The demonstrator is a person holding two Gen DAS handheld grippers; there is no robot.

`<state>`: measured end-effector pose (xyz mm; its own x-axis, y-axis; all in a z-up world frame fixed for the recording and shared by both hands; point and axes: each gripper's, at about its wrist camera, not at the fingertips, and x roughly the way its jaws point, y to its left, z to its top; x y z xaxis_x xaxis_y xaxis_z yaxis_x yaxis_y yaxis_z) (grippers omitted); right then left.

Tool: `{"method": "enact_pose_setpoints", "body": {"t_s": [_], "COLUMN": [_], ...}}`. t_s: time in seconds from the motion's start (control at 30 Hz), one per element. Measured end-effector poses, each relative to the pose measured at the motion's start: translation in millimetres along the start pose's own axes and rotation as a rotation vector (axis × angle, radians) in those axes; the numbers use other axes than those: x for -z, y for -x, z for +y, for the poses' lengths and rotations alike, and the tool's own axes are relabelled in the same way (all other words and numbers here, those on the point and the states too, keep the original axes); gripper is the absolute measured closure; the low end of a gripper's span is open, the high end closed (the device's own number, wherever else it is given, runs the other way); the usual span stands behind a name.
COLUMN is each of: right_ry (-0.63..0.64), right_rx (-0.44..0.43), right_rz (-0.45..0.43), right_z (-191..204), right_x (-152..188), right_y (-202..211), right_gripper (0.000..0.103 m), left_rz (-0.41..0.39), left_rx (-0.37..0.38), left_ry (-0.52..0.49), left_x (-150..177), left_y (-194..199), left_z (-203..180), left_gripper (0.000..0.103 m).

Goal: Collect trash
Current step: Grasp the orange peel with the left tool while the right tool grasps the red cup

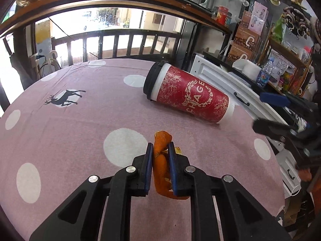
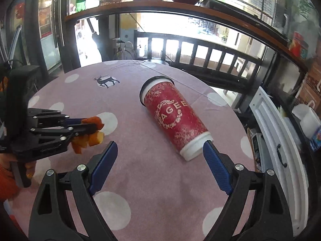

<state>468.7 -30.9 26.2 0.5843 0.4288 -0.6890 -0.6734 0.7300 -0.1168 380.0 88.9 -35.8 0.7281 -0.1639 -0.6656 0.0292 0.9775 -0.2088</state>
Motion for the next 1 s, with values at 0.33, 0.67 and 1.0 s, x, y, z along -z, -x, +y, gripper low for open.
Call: {"method": "enact_pose_setpoints", "body": {"t_s": [0.33,0.67,1.0], "right_ry": [0.208,0.413,0.453], "right_rx": [-0.02,0.042,0.087], "right_rz": [0.212,0.435,0.51], "right_z": [5,19,20], "right_x": [-68,-88,-87], "right_y": [-80,-153,-188], "right_gripper": [0.014,0.013,0.018], "left_rz": [-0.037,-0.045,-0.046], "left_rx": [-0.007,0.024,0.044], "left_ry": [0.0,-0.015,-0.013], "left_x": [5,12,16], "left_y": [12,16,16], "left_z": [11,9,7], "left_gripper": [0.087,0.087,0.087]}}
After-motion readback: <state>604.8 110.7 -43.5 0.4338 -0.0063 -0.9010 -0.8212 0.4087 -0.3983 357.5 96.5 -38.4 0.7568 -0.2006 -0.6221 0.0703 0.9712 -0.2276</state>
